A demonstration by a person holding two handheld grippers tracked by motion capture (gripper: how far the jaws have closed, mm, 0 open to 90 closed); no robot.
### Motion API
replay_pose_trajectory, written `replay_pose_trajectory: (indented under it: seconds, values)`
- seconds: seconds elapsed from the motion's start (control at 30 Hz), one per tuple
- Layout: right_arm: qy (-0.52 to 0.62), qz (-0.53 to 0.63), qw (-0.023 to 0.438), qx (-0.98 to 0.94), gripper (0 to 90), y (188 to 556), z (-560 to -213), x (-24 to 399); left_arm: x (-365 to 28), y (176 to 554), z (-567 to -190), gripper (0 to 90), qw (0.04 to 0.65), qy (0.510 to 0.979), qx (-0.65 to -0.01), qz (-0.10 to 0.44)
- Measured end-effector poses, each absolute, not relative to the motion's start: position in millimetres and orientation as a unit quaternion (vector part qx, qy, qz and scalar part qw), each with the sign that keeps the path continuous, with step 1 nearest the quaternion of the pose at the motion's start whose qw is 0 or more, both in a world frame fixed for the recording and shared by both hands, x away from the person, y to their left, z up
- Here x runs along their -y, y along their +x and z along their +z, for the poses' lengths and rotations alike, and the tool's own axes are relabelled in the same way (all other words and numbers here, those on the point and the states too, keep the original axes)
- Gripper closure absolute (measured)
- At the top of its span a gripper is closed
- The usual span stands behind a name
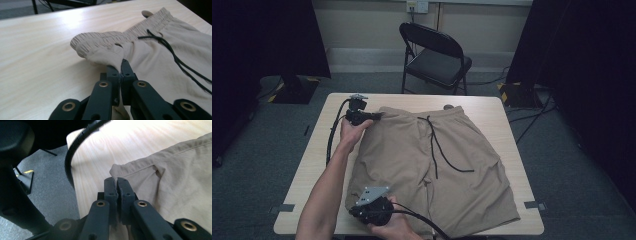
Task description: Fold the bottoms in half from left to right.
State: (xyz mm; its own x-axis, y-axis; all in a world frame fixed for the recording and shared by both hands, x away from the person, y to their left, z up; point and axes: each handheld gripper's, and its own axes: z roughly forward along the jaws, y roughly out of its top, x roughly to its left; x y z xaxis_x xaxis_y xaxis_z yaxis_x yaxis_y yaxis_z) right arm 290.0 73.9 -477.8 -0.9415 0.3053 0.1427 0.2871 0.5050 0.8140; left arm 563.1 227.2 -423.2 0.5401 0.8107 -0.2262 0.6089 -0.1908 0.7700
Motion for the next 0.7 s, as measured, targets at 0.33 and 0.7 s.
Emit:
replay_pose_trajectory:
  seconds: [0.33, 0.7]
  values:
    - [0.177, 0.488, 0.018, -0.854, 87.4, 292, -460, -72, -238, 557, -403, 89.4, 0.425, 0.738, -0.5, 0.155]
    - [0.168, 0.505, 0.027, -0.846, 87.4, 296, -440, -78, -238, 559, -365, 89.4, 0.452, 0.735, -0.479, 0.161]
